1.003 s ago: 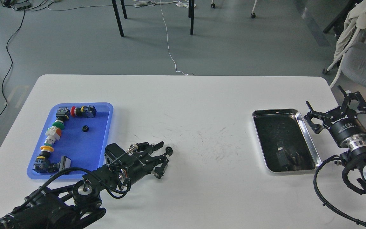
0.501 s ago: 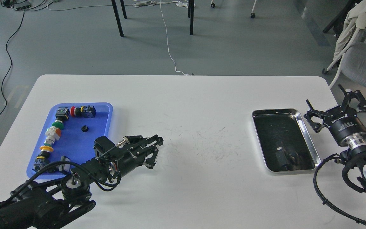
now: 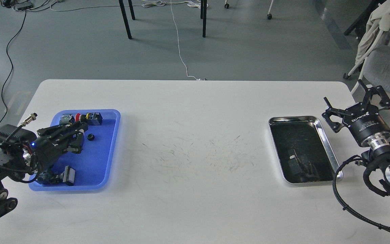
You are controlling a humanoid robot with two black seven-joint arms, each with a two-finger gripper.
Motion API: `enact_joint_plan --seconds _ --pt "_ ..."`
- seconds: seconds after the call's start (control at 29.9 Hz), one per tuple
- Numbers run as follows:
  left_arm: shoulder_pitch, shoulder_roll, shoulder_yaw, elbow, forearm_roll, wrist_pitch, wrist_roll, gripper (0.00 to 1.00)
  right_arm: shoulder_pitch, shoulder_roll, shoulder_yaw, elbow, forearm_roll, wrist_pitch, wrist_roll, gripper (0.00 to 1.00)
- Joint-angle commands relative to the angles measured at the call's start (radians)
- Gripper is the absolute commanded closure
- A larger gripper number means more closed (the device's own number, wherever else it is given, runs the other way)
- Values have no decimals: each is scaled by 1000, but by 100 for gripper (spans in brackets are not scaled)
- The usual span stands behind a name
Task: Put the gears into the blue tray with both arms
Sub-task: 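Carry the black part into the blue tray and release it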
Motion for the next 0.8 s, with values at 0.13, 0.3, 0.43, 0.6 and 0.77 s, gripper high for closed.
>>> enact_joint_plan --seconds 0.13,0.3,0.43,0.6,0.77 --pt "47 -11 6 6 3 27 4 95 22 -5 -1 -3 -3 0 0 2" --pt "53 -47 9 30 7 25 4 94 23 -5 -5 -3 -2 0 0 2" --pt "67 -64 12 50 9 25 2 92 23 1 -5 3 -2 0 0 2" --pt "70 -68 26 52 7 25 2 85 29 3 -5 3 -3 0 0 2" --pt "70 -74 27 52 7 27 2 63 32 3 -5 -1 -3 0 0 2"
